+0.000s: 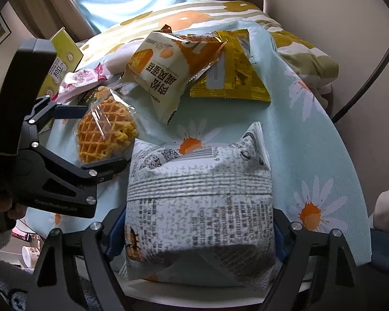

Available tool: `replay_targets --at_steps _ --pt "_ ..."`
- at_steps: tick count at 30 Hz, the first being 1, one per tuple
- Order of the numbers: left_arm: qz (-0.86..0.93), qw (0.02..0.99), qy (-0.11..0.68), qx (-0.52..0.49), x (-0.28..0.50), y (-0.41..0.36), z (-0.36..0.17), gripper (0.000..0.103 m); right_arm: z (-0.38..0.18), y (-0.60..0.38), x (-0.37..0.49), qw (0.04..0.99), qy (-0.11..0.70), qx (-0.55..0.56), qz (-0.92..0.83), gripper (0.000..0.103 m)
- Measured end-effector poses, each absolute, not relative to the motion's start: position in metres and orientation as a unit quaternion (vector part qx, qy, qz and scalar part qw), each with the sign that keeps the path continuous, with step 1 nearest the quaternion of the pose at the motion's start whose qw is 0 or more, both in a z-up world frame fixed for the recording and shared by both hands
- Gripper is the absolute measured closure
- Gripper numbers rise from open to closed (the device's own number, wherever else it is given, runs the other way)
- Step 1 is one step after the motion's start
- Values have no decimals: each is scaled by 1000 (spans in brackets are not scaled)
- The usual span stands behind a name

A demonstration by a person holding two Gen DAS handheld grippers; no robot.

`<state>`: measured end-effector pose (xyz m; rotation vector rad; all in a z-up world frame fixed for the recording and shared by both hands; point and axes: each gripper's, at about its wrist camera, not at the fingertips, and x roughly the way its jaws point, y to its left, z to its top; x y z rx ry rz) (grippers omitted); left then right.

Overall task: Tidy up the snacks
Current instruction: 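Grasp the white printed packet with the right tool while the left tool grasps the waffle, then lift both packets and carry them over the yellow-green box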

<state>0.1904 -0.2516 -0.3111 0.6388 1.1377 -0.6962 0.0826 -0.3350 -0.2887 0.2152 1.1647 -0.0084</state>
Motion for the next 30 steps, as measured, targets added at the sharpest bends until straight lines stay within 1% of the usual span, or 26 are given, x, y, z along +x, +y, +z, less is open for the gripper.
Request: replay_targets --at_steps 3,7,10,12,15,17,25,30 --pt "-329 729 525 291 191 -257 -313 0 -288 -335 82 830 549 104 -4 20" --pt "-342 713 546 278 211 -256 -318 0 -288 -337 81 829 548 107 -6 20" --pt "-347 709 544 285 216 -256 -316 2 -288 -338 81 830 547 111 -7 20" --pt "-348 712 541 283 215 -253 -315 12 -287 -338 81 829 547 112 -8 20" --pt "-346 714 538 284 218 -247 -311 21 -287 -339 81 830 546 112 -9 20" --pt "-346 716 532 291 217 -247 -309 24 -287 -340 81 830 546 112 -9 20" --pt "-347 721 530 281 206 -236 -301 27 -281 -343 78 833 539 122 -13 20" --pt "-352 732 523 259 208 -227 -283 27 -266 -346 74 839 530 125 -16 20"
